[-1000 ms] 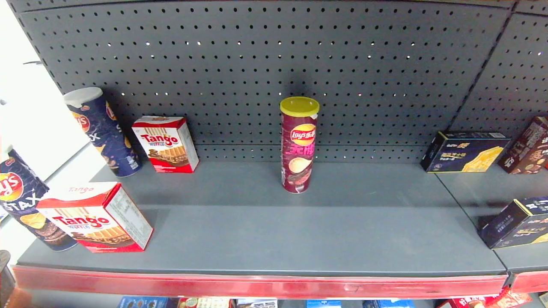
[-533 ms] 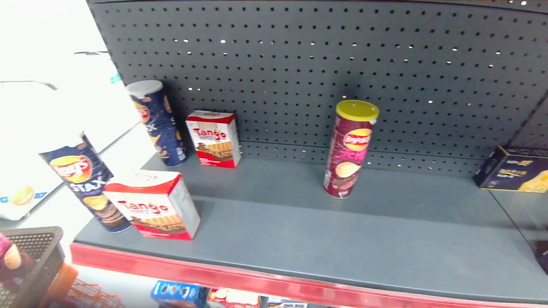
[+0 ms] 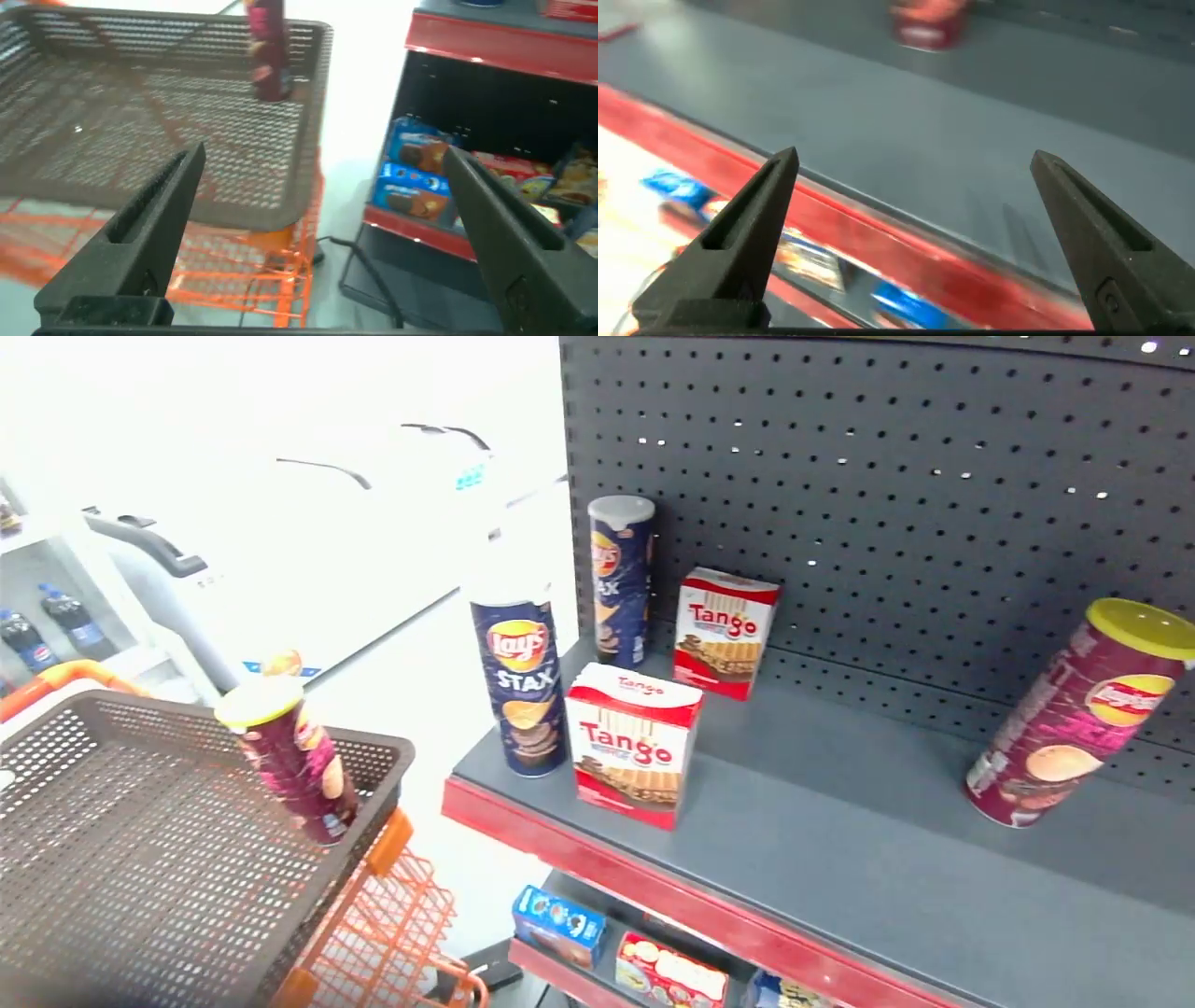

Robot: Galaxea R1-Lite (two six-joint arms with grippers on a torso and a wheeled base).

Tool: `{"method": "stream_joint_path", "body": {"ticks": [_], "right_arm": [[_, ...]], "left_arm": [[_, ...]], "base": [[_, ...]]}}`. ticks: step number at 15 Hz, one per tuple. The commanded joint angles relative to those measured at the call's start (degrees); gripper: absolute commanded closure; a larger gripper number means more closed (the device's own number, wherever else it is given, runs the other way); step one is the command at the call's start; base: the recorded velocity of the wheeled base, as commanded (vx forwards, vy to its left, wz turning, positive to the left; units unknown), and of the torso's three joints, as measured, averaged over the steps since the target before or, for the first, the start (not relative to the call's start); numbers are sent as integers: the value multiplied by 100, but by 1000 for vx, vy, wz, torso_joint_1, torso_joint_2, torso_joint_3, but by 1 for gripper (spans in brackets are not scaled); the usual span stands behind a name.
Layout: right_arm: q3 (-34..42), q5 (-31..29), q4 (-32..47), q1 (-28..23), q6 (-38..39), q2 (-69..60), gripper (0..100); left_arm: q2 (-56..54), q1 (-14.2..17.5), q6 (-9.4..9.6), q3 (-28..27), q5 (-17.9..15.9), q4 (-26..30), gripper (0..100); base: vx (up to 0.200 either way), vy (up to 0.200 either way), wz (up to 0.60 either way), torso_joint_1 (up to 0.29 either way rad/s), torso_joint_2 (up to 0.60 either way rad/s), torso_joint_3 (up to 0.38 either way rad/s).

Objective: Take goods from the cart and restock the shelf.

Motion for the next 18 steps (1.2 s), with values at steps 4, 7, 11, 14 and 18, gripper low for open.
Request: {"method": "stream_joint_path", "body": {"ticks": [4,7,11,14,18], "right_arm": [[0,-1,0,2,-1,9,0],[0,-1,0,2,-1,9,0],[0,-1,0,2,-1,9,0],[0,-1,0,2,-1,9,0],[0,-1,0,2,-1,9,0]], "left_arm": [[7,1,17,0,-10,-1,0],[7,1,8,0,-10,-1,0],[7,1,17,0,-10,-1,0],[7,10,17,-44,210,-1,0],[869,-17,456,-1274,324,694,0]], "base": [[0,0,0,0,0,0],[0,0,0,0,0,0],[0,0,0,0,0,0],[0,0,0,0,0,0],[0,0,0,0,0,0]]}}
